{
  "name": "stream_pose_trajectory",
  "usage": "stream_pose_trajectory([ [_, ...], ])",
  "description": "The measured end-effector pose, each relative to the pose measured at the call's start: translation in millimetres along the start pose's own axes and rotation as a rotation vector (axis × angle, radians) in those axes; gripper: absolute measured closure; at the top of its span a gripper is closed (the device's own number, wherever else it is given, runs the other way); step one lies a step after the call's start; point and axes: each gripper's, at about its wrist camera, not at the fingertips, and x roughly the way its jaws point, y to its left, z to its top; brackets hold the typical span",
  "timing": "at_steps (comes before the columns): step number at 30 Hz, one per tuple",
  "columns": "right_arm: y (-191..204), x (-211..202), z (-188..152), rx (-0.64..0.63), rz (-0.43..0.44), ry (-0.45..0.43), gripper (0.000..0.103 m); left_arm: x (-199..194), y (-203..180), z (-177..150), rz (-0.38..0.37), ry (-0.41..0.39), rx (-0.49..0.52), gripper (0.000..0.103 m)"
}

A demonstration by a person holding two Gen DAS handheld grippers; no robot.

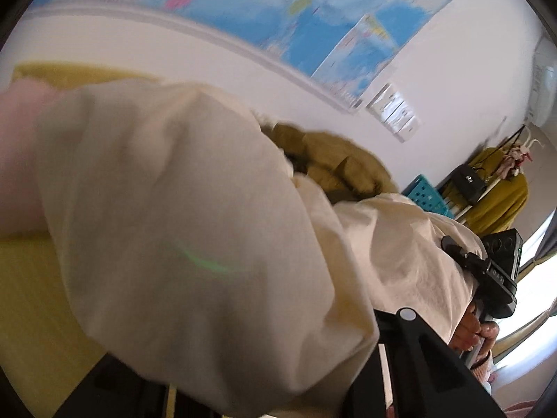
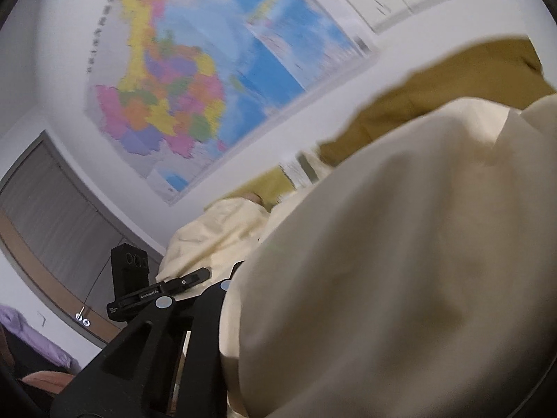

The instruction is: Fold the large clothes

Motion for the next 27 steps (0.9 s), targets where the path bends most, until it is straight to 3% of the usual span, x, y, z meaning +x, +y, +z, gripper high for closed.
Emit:
stream_pose_trajectory([
  [4,33.3,6.7,27.9,-0.08,0.039,-0.017,0.087,-31.4,-8.7,30.6,0.01,-0.073,0.055,0.08],
  [10,85.1,50.7,81.7,-0.204,0.125,-0.046,0.087,-88.8,-1.4,86.3,0.111,-0.219,0.114,0.08],
  [18,155.6,161.4,121.1,-0.291,0.239,-0.012,0.087,-157.7,67.5,149.4,0.344,-0.37,0.072,0.08],
  [22,188.5,224.0,120.7,-0.314,0.283,0.027,0.087,-189.6,116.6,169.7,0.444,-0.432,0.011,0.08],
  [27,212.5,288.4,109.7,-0.332,0.328,0.072,0.087,-211.6,169.3,185.5,0.512,-0.477,-0.046,0.08],
])
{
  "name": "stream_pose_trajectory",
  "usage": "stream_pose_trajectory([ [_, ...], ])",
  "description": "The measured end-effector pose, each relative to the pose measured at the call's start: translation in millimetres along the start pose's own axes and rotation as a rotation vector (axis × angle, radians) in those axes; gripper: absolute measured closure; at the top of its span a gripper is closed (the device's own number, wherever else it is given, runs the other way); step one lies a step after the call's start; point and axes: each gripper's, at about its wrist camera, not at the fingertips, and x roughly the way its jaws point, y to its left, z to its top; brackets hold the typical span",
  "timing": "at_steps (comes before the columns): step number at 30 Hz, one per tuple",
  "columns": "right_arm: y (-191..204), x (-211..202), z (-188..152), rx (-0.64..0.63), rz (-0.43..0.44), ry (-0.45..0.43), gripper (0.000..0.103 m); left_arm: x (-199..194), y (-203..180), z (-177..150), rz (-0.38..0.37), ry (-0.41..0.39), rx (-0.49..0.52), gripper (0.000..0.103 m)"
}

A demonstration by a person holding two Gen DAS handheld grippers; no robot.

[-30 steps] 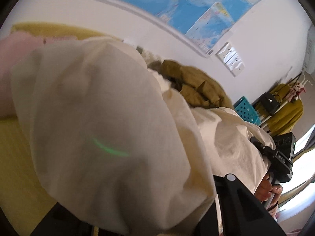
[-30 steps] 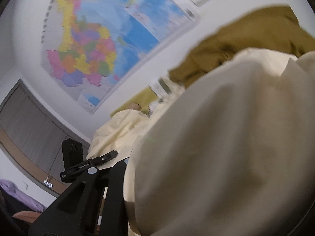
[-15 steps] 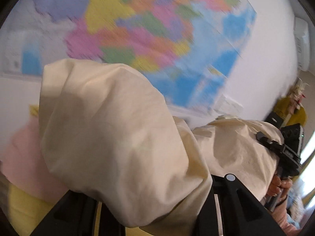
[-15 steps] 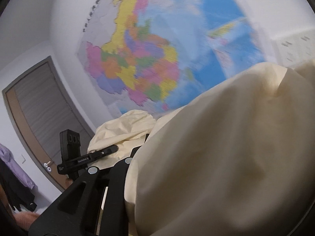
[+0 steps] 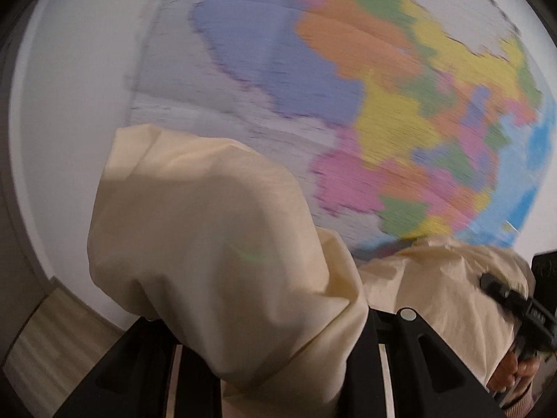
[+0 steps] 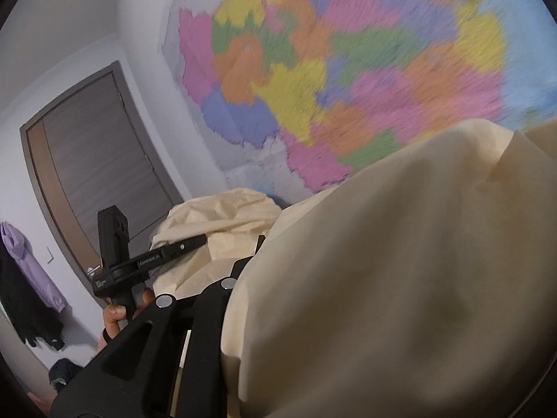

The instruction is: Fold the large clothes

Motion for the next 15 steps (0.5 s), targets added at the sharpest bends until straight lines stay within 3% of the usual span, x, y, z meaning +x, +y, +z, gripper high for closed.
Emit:
stream_pose_trajectory([
  [5,-6.0,58.0,-23.1,-0.001,0.014,0.075,0.087,38.3,59.2,-7.7,0.046,-0.002,-0.078,0.079],
  [10,-38.1,108.6,-92.9,0.094,-0.03,0.261,0.086,94.2,115.9,-58.5,0.136,0.134,-0.172,0.079],
  [13,-52.9,114.2,-126.0,0.156,-0.042,0.333,0.079,108.6,142.1,-87.1,0.156,0.17,-0.232,0.071],
  [15,-52.5,106.7,-128.5,0.158,-0.041,0.339,0.069,107.7,150.5,-96.1,0.142,0.174,-0.256,0.067],
])
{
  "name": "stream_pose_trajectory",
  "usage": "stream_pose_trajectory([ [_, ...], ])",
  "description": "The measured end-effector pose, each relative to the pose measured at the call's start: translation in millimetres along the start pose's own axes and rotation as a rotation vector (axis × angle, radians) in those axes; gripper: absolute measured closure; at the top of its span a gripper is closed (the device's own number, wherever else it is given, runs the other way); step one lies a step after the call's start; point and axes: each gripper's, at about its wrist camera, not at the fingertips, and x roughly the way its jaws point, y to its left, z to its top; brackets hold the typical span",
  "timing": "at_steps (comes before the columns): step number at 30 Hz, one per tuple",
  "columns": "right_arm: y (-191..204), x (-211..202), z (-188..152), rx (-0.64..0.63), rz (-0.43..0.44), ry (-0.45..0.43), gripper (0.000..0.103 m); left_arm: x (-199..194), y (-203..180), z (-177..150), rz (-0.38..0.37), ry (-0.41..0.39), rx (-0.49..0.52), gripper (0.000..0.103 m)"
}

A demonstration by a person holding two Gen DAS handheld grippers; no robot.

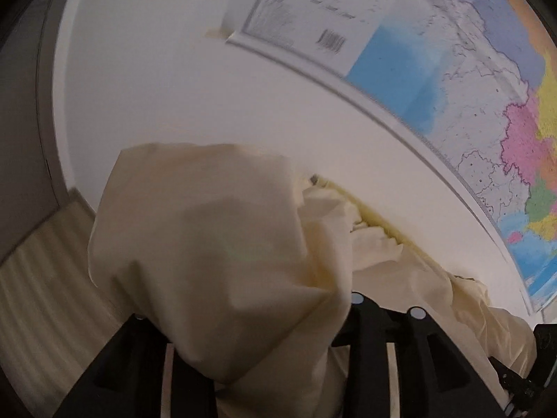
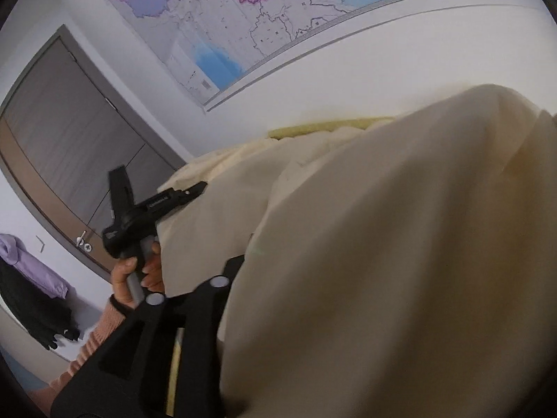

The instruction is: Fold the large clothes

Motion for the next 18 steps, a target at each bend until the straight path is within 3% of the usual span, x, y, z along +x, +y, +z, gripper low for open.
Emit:
stream_pose_trajectory([
  [2,-1.0,-8.1,-1.5,0.014,0.004,0.027,0.062,-0.7,2.0,-1.9,0.007,0.009,0.008,0.063],
  [3,-1.4,-13.3,-1.3,0.022,0.022,0.043,0.056,-0.8,1.2,-1.7,0.027,0.022,0.021,0.054],
  [8,-9.3,-30.0,-17.5,0.073,0.03,0.126,0.046,-4.6,0.2,-3.7,0.077,0.076,0.06,0.028],
  [10,-11.3,-35.0,-23.3,0.095,0.04,0.141,0.043,-9.4,0.9,-5.1,0.061,0.085,0.068,0.027],
  [11,-11.1,-36.6,-24.5,0.107,0.039,0.156,0.036,-12.6,-1.3,-6.2,0.07,0.09,0.086,0.025],
  [12,-12.7,-38.6,-24.6,0.129,0.036,0.177,0.017,-13.7,-3.3,-6.2,0.087,0.089,0.102,0.025],
  [13,-12.9,-41.9,-25.7,0.142,0.027,0.173,0.011,-14.9,-7.8,-6.0,0.118,0.083,0.13,0.025],
  [17,-22.8,-64.9,-32.4,0.164,0.039,0.12,0.02,-10.9,-13.1,-2.9,0.151,0.077,0.151,0.033],
  [18,-28.0,-67.3,-34.0,0.195,0.052,0.107,0.035,-10.7,-14.5,-2.6,0.14,0.072,0.139,0.04],
])
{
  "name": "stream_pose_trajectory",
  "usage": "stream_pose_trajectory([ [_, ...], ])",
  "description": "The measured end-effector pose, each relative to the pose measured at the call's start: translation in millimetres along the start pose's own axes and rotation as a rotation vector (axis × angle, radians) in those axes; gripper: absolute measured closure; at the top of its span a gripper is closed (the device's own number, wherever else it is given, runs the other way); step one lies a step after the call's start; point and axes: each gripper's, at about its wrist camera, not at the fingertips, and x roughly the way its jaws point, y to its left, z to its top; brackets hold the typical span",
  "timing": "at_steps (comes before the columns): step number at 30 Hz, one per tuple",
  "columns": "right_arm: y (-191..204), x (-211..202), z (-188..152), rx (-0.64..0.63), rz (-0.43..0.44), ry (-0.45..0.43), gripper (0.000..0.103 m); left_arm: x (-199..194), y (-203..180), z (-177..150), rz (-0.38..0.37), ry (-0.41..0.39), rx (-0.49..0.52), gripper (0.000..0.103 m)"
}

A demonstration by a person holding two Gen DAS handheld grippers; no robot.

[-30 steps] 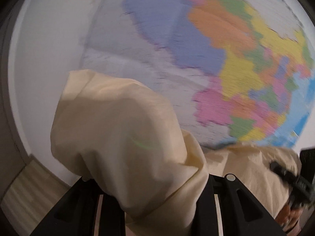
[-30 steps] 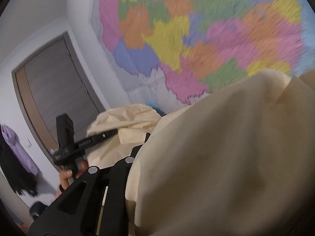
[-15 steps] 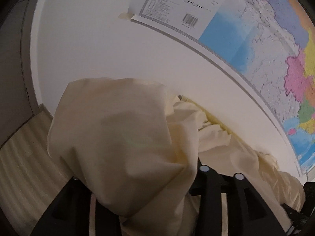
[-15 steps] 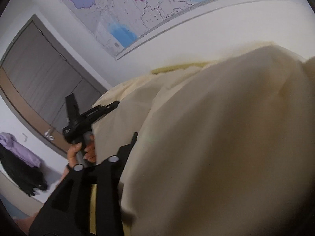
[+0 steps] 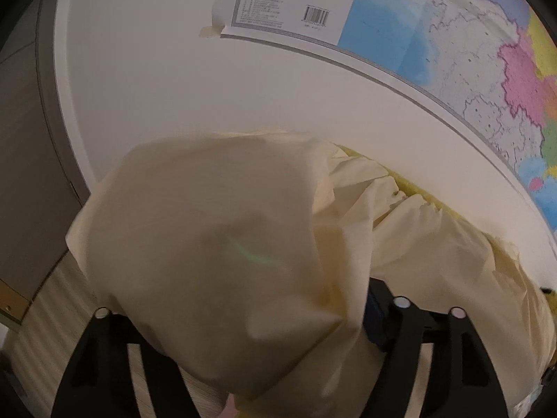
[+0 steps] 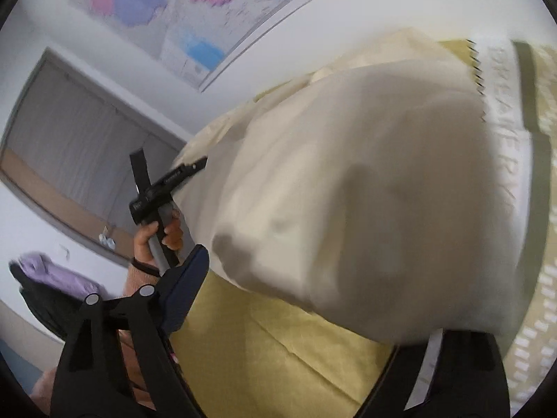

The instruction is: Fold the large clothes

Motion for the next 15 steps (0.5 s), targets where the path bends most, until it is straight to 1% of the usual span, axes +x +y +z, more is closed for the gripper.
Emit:
stream_pose_trajectory([
  [1,-4.9,-1.4,-0.6,0.02,0.015,-0.008,0.044,0.4,0.5,1.6,-0.014,-0.006,-0.01,0.045],
  [3,-6.7,1.9,-0.5,0.007,0.022,-0.014,0.078,-2.7,1.2,7.1,-0.04,-0.025,-0.034,0.065],
  [4,1.2,3.0,1.0,-0.04,0.001,-0.041,0.083,-14.1,-13.3,3.5,-0.044,-0.04,-0.032,0.068],
  [5,13.1,3.9,4.6,-0.101,-0.015,-0.063,0.088,-19.7,-17.0,8.8,-0.035,-0.058,-0.027,0.074],
  [7,27.7,2.1,11.1,-0.152,-0.012,-0.106,0.091,-33.9,-25.3,21.6,-0.013,-0.117,-0.015,0.077],
  [8,33.7,2.4,14.3,-0.166,-0.003,-0.118,0.092,-41.8,-23.8,27.2,-0.008,-0.146,-0.019,0.078],
  [9,43.8,5.2,19.0,-0.207,0.006,-0.133,0.092,-48.0,-20.1,31.9,-0.008,-0.18,-0.03,0.078],
  [10,48.9,10.1,20.6,-0.237,0.008,-0.138,0.092,-51.7,-15.9,34.3,-0.004,-0.201,-0.043,0.078],
  [11,46.0,20.2,21.5,-0.224,0.021,-0.112,0.092,-51.7,-10.6,34.6,0.008,-0.211,-0.059,0.077],
  [12,38.1,27.6,19.6,-0.191,0.021,-0.079,0.092,-50.1,-6.4,32.1,0.013,-0.199,-0.062,0.076],
  [13,30.2,36.9,15.9,-0.164,0.015,-0.048,0.092,-39.6,-3.9,29.1,0.018,-0.155,-0.057,0.075],
  [14,22.6,41.5,10.3,-0.156,0.011,-0.025,0.091,-26.2,-1.6,21.6,0.039,-0.099,-0.042,0.073],
  [15,16.8,42.9,5.9,-0.146,0.009,-0.013,0.088,-17.5,2.5,15.0,0.062,-0.074,-0.026,0.066],
])
